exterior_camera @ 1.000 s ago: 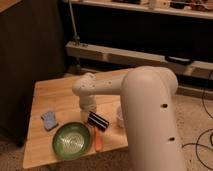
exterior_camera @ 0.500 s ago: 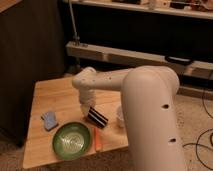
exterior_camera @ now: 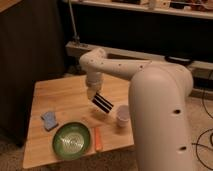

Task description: Place the eraser in the ceramic cup

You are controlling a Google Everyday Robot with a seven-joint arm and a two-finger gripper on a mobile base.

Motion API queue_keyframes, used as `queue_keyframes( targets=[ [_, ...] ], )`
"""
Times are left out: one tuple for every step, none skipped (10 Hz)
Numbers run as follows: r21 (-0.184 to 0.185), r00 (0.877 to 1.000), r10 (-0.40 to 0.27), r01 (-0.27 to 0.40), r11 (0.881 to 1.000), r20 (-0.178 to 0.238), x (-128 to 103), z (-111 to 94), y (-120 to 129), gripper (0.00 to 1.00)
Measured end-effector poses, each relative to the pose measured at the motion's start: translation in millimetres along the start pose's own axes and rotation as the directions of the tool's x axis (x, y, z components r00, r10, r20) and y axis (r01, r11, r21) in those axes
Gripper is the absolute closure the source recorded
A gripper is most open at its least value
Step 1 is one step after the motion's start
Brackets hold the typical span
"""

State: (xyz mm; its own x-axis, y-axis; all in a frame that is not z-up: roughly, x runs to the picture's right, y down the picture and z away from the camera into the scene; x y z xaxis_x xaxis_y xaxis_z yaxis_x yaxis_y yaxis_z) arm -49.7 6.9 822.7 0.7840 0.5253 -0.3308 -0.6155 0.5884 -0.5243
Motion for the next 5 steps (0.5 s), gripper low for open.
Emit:
queue_keyframes(
  targets=[
    [-0.009,0.999,0.012,-0.012,1.000,0.053,6.8,-29.0,-20.7,1.00],
    [-0.018,0.993,0.025,-0.023,1.000,0.119,15.5,-55.6,-40.2,1.00],
    [-0.021,0.983,0.032,-0.029,0.999,0.180,19.8,-72.3,-54.0,1.00],
    [-0.035,0.964,0.050,-0.042,0.999,0.262,27.3,-90.3,-71.8,1.00],
    [-0.069,0.934,0.084,-0.064,0.996,0.348,41.7,-103.4,-88.7,1.00]
  ],
)
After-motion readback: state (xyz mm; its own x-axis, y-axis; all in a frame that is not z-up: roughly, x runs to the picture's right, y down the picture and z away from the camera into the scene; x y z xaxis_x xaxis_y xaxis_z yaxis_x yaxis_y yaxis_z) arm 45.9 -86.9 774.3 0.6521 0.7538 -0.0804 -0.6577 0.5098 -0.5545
